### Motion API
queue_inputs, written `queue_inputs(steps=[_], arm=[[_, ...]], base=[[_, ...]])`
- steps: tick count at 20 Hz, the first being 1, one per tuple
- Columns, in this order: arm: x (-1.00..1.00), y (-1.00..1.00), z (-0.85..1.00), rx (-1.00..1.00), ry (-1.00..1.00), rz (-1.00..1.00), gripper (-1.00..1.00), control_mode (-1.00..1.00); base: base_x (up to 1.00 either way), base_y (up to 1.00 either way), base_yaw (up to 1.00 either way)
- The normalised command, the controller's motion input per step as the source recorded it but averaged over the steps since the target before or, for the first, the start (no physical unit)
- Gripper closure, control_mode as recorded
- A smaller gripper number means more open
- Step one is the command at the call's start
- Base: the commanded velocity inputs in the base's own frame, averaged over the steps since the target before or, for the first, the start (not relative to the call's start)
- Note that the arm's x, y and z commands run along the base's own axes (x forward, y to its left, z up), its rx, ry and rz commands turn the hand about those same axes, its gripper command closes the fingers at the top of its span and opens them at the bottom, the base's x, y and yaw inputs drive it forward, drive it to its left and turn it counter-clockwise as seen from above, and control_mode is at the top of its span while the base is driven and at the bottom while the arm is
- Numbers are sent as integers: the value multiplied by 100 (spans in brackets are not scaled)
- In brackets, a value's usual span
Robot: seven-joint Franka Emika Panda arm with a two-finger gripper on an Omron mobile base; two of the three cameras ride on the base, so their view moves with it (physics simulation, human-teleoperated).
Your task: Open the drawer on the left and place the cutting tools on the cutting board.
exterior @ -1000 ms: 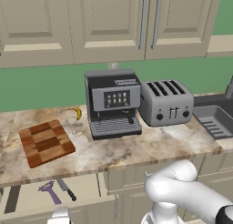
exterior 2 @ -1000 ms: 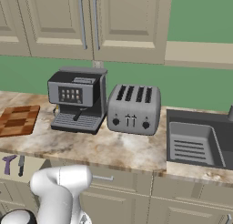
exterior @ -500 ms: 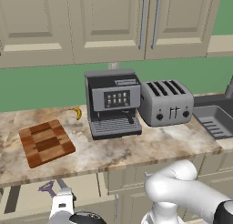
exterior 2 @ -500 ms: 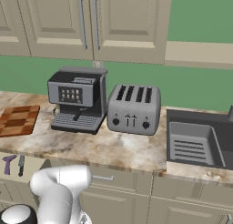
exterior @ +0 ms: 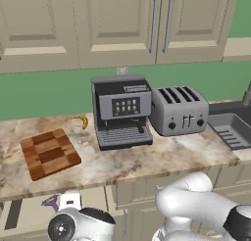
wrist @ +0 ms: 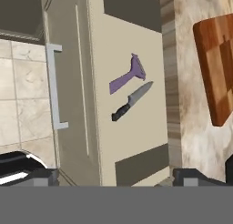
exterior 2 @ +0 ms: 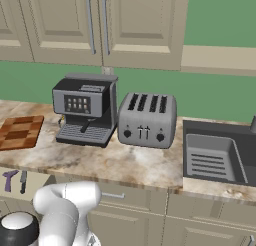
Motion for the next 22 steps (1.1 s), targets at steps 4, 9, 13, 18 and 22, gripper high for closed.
queue_inputs(steps=[4,9,13,18,22], arm=[[0,0,0,1,20,0,-100,-100],[0,0,0,11,26,0,-100,-100],[0,0,0,10,26,0,-100,-100],[1,-1,-2,8,19,0,-100,-100],[1,0,-7,3,14,2,-100,-100]], base=[[0,0,0],[0,0,0],[0,0,0],[0,0,0],[0,0,0]])
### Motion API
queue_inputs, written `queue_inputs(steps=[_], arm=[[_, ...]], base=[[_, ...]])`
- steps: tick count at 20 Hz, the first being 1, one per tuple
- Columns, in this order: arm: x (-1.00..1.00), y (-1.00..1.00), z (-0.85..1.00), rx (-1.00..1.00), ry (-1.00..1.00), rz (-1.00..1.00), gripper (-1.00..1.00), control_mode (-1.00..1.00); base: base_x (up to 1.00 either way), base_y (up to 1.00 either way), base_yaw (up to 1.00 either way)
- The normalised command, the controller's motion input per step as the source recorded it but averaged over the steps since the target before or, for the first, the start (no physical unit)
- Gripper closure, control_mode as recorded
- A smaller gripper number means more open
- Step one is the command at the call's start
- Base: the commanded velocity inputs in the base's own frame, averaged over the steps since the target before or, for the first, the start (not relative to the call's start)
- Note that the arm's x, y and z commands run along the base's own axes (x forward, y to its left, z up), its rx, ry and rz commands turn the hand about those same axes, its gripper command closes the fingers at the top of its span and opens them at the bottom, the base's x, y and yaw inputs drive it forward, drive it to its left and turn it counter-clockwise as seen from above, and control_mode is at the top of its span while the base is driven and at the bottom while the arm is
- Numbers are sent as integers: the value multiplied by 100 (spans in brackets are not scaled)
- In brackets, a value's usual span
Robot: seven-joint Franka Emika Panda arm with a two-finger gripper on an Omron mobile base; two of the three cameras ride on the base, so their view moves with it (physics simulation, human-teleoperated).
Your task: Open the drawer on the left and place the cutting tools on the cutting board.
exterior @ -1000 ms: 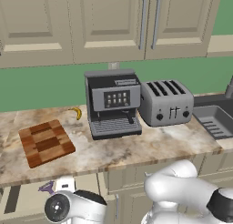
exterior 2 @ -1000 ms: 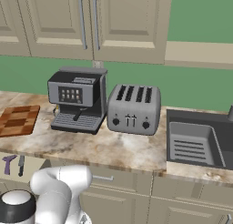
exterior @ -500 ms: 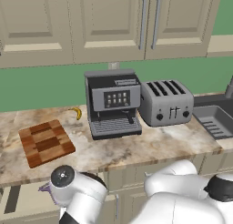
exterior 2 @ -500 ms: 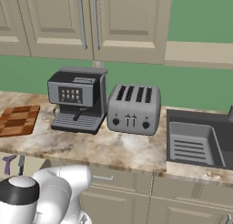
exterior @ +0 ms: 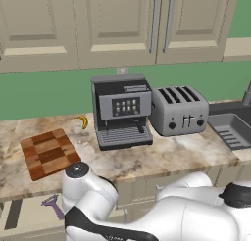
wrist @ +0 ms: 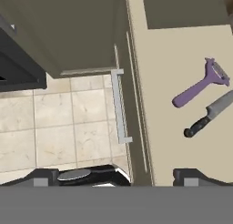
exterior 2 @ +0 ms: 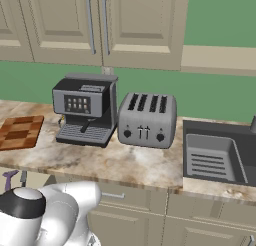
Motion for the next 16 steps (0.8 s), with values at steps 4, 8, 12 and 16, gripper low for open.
queue_inputs(steps=[4,8,12,16], arm=[[11,0,-14,1,13,4,-100,-100],[15,0,-17,0,18,5,-100,-100],[13,0,-11,0,15,4,-100,-100],[8,0,-21,0,10,4,-100,-100]], base=[[0,0,0],[0,0,0],[0,0,0],[0,0,0]])
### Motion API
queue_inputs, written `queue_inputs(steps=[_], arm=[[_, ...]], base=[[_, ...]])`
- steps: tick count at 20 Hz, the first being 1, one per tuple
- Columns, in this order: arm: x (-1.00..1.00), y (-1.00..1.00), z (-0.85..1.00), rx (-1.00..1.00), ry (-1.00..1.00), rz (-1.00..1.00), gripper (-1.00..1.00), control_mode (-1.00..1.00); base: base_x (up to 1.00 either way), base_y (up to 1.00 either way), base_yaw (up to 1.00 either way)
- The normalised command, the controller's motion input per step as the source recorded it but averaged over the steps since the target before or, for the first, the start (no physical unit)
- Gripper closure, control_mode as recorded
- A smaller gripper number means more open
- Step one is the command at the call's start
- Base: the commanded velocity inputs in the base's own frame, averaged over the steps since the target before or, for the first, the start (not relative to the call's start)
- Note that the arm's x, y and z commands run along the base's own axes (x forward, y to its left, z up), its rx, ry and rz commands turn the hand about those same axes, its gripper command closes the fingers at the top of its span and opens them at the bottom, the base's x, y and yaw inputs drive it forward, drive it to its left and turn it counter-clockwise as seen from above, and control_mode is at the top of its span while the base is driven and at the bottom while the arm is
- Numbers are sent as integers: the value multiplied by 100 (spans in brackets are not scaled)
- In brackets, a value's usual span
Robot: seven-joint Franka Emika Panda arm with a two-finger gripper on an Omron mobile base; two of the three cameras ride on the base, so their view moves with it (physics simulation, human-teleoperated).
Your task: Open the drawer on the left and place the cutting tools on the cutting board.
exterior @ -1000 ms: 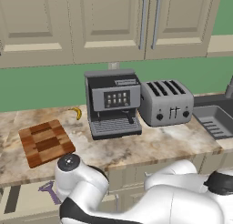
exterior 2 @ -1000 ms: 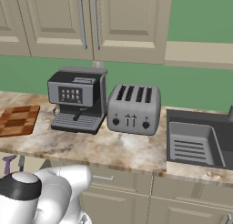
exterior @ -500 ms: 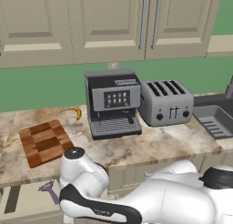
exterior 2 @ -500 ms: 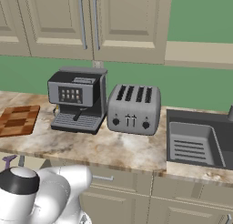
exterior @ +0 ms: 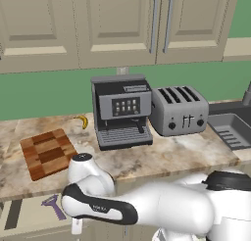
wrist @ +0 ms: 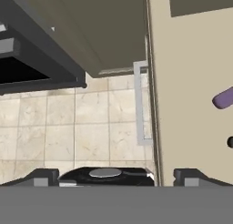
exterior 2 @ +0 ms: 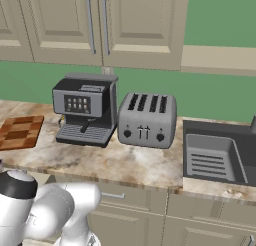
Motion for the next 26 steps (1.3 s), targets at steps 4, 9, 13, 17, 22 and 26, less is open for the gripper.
queue_inputs(steps=[4,9,13,17,22,26], arm=[[3,0,-30,0,6,4,-100,-100],[6,0,-33,-3,3,5,-100,-100],[6,0,-17,-1,0,4,-100,-100],[1,0,-2,0,0,2,-100,-100],[4,0,0,0,0,1,-100,-100],[15,0,-7,0,0,2,-100,-100]], base=[[0,0,0],[0,0,0],[0,0,0],[0,0,0],[0,0,0],[0,0,0]])
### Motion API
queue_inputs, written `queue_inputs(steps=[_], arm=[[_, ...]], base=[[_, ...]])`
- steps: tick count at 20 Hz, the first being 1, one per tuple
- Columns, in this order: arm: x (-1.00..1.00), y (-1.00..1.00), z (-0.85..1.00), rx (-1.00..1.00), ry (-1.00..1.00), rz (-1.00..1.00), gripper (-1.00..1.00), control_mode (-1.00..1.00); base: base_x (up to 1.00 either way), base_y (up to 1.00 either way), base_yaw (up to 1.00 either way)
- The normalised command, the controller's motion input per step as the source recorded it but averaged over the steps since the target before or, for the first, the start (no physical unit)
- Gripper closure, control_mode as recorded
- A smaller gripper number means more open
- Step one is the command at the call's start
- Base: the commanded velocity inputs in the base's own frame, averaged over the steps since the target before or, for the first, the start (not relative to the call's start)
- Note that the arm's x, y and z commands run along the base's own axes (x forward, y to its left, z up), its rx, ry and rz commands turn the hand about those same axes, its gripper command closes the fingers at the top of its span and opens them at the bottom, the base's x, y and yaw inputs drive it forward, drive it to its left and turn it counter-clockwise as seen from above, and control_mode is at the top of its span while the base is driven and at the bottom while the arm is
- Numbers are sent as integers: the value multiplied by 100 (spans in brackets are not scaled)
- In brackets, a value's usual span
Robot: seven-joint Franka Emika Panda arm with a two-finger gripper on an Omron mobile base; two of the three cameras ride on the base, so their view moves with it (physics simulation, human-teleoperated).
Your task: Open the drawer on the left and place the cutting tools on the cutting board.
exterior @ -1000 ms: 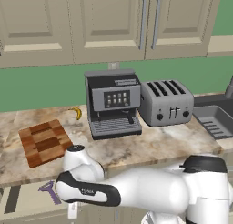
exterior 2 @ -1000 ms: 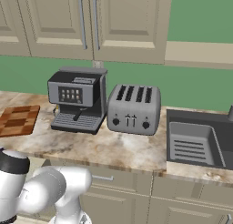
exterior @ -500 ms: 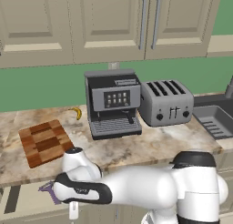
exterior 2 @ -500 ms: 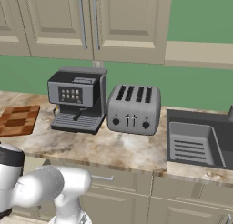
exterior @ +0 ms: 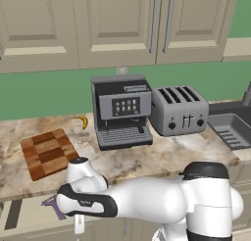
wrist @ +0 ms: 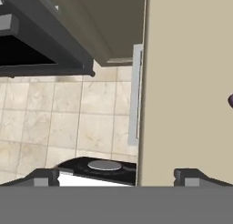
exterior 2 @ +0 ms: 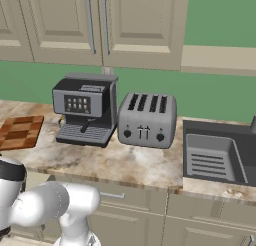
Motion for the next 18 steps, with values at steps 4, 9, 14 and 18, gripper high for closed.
queue_inputs(steps=[4,9,14,18], arm=[[24,0,-8,0,0,4,-100,-100],[24,0,-16,0,0,3,-100,-100],[17,0,-21,0,0,3,-100,-100],[10,0,-24,0,0,3,-100,-100]], base=[[0,0,0],[0,0,0],[0,0,0],[0,0,0]])
